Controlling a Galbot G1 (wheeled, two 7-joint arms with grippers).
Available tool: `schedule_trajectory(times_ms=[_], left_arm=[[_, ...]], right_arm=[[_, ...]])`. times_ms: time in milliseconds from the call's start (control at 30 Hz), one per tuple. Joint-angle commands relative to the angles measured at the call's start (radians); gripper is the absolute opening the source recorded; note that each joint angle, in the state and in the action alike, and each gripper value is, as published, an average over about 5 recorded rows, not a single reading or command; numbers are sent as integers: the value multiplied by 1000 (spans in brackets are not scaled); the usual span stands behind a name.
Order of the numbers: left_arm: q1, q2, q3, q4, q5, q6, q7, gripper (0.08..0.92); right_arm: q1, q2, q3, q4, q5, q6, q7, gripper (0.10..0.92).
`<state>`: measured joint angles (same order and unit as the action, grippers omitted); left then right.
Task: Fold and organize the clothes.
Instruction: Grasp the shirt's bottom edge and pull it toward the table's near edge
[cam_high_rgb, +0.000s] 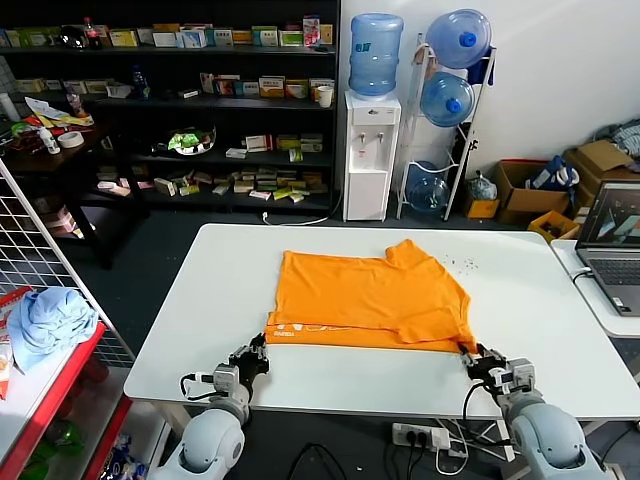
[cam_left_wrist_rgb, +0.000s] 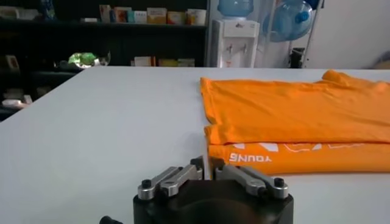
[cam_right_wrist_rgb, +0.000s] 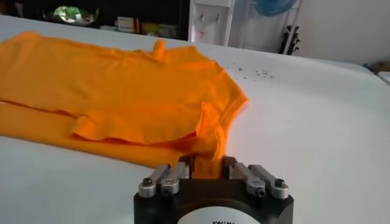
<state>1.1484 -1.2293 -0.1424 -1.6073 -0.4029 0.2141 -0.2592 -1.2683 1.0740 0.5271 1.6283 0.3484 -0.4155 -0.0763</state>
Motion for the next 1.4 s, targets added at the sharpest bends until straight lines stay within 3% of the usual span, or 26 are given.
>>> schedule_trajectory(times_ms=[33,200,433,1033,1133,1400], left_arm=[[36,28,-1,-65,-7,16,-3,112],[54,21,-8,-97,-5,11,3,89],[48,-4,-15,-82,-2,-27,24,120],[2,-64,-5,54,6,-49,40,613],[2,-61,-4,56,9,-54,43,587],[26,-38,0,17,9,-58,41,353]], right_arm=[[-65,-6,-2,102,-3,-29,41,238],[-99,-8,0,148,-8,-44,52,135],[-104,-8,6,128,-10,-40,50,133],[-104,-9,0,117,-10,-27,45,133],[-104,-9,-1,118,-9,-26,45,133],[-110,-16,-3,132,-8,-26,46,133]])
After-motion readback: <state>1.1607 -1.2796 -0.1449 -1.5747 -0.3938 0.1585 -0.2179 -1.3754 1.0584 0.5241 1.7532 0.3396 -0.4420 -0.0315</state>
